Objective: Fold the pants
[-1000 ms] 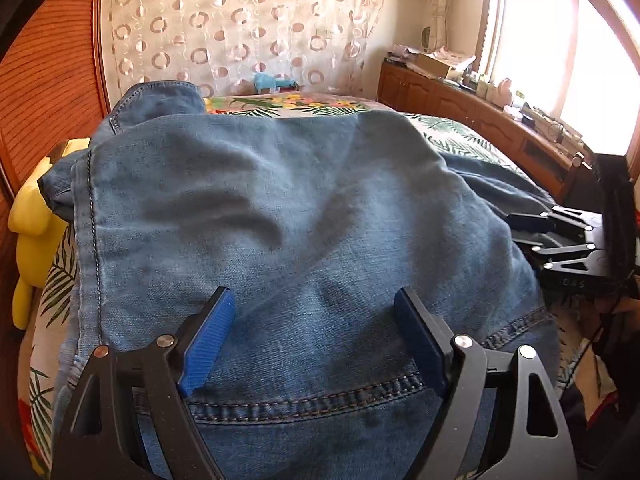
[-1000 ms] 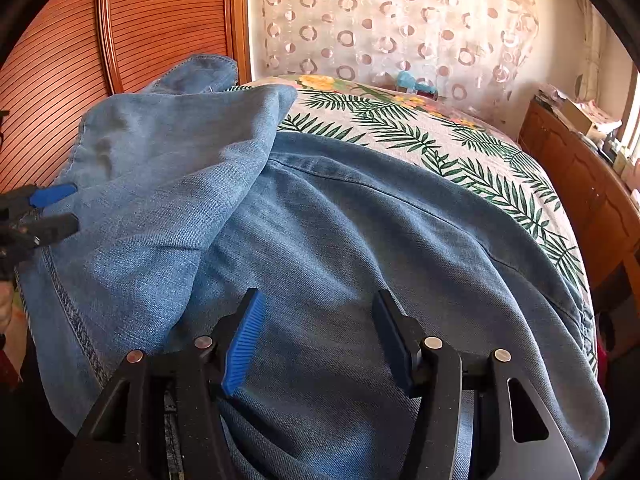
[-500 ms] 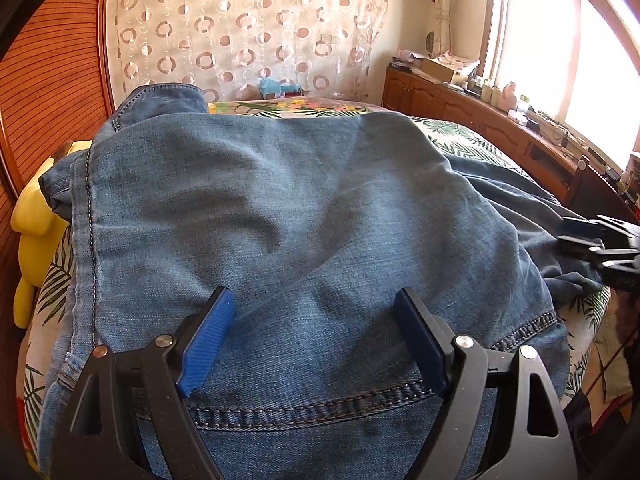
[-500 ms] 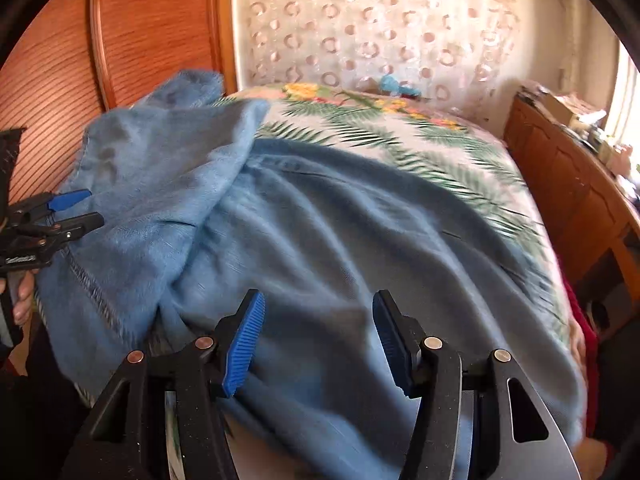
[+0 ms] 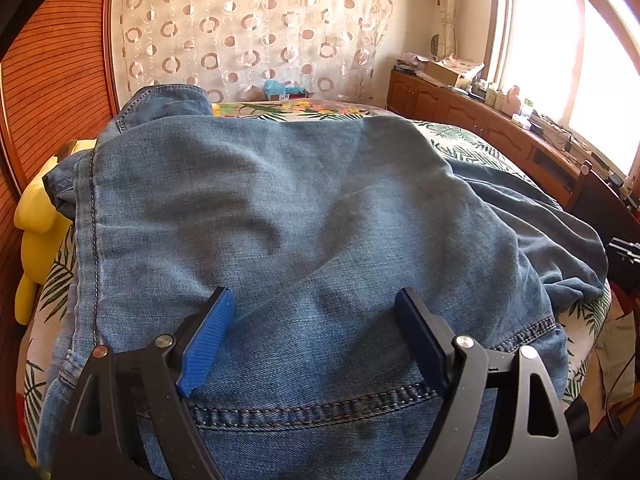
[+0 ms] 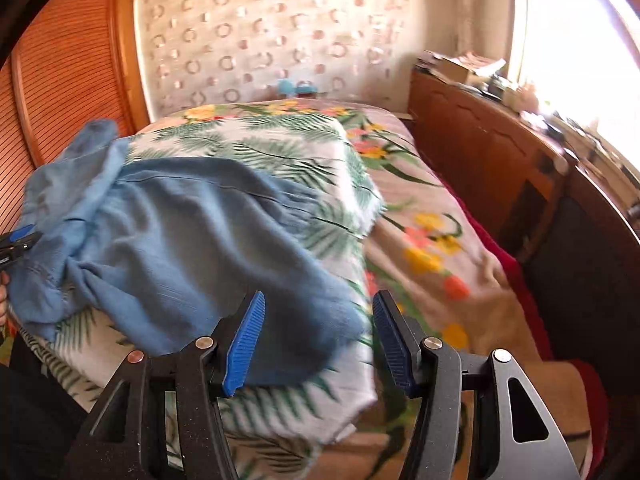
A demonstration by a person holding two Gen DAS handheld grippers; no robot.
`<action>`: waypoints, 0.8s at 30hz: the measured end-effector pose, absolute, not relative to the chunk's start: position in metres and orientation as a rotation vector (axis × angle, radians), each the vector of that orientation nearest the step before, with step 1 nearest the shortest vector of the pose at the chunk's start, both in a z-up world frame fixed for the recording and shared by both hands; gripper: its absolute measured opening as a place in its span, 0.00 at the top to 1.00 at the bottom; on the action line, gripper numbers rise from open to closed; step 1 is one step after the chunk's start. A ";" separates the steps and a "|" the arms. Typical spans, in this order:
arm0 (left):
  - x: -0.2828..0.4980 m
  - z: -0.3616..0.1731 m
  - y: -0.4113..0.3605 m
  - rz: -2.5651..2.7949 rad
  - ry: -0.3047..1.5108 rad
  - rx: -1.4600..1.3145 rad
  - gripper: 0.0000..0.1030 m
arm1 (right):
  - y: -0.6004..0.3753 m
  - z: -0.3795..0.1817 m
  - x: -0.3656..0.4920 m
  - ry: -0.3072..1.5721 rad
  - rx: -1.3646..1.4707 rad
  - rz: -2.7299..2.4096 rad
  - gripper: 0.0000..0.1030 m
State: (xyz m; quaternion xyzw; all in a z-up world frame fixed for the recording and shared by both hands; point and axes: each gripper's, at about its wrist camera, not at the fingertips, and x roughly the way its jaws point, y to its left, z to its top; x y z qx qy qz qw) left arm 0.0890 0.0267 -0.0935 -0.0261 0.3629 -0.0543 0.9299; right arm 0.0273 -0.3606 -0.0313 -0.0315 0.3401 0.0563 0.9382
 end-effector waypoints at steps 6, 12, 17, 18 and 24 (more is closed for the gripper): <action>0.086 -0.082 0.015 -0.147 0.736 -0.051 0.19 | -0.368 -0.041 0.029 0.714 -0.024 0.116 0.43; 0.082 -0.067 -0.006 -0.200 0.708 -0.025 0.19 | -0.363 -0.048 0.028 0.724 -0.008 0.147 0.43; 0.079 -0.058 -0.023 -0.236 0.689 0.002 0.19 | -0.367 -0.050 0.028 0.725 0.012 0.153 0.43; 0.078 -0.056 -0.025 -0.240 0.686 0.006 0.19 | -0.367 -0.052 0.028 0.725 0.013 0.155 0.45; 0.076 -0.055 -0.034 -0.243 0.683 0.027 0.19 | -0.361 -0.056 0.030 0.727 0.011 0.156 0.56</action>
